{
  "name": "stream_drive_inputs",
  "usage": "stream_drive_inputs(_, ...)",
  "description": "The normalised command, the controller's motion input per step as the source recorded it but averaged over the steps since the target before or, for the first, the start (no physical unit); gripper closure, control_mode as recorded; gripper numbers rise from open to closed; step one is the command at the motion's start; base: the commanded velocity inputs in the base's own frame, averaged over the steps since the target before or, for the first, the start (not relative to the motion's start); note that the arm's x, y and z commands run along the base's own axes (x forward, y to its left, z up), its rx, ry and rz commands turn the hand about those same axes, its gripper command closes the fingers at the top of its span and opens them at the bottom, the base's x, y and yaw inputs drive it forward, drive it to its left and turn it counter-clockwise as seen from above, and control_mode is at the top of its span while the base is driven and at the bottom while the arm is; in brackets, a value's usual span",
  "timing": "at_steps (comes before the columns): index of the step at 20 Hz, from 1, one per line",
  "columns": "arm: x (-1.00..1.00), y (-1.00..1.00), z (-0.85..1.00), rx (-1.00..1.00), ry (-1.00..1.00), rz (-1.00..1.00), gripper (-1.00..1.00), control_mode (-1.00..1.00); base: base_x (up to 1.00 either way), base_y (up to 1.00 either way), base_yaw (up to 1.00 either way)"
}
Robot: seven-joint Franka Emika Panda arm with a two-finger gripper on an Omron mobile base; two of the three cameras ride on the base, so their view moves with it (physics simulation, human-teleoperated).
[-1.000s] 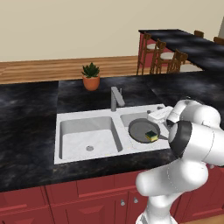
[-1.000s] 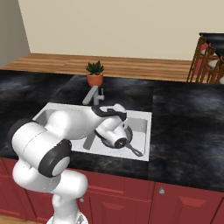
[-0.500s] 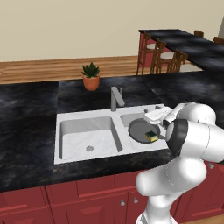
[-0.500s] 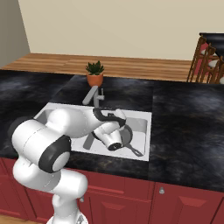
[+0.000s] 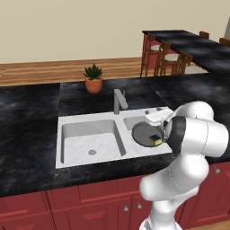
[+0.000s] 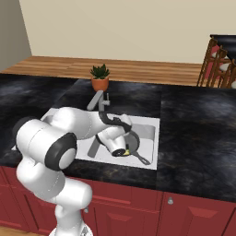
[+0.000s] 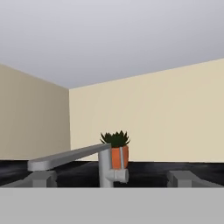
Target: Pick the pan and sponge and place them into the sink. Then turn on the water.
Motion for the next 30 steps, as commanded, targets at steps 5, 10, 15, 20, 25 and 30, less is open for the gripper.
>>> stream_drive_inputs(5, 0.16, 0.11, 0.00, 0.00, -0.02, -0.01, -1.00, -1.00, 0.00, 0.00, 0.00)
stream_drive_inputs(10, 0.10, 0.07, 0.00, 0.00, -0.07, -0.01, -1.00, -1.00, 0.00, 0.00, 0.00)
stream_drive_inputs(15, 0.08, 0.01, 0.00, 0.01, -0.10, 0.03, -1.00, -1.00, 0.00, 0.00, 0.00)
stream_drive_inputs(20, 0.15, 0.04, 0.00, 0.02, -0.10, 0.08, -1.00, -1.00, 0.00, 0.00, 0.00)
stream_drive_inputs(25, 0.20, 0.03, 0.00, 0.01, -0.08, 0.11, -1.00, -1.00, 0.00, 0.00, 0.00)
stream_drive_inputs(30, 0.20, -0.02, 0.00, 0.02, -0.04, 0.13, -1.00, -1.00, 0.00, 0.00, 0.00)
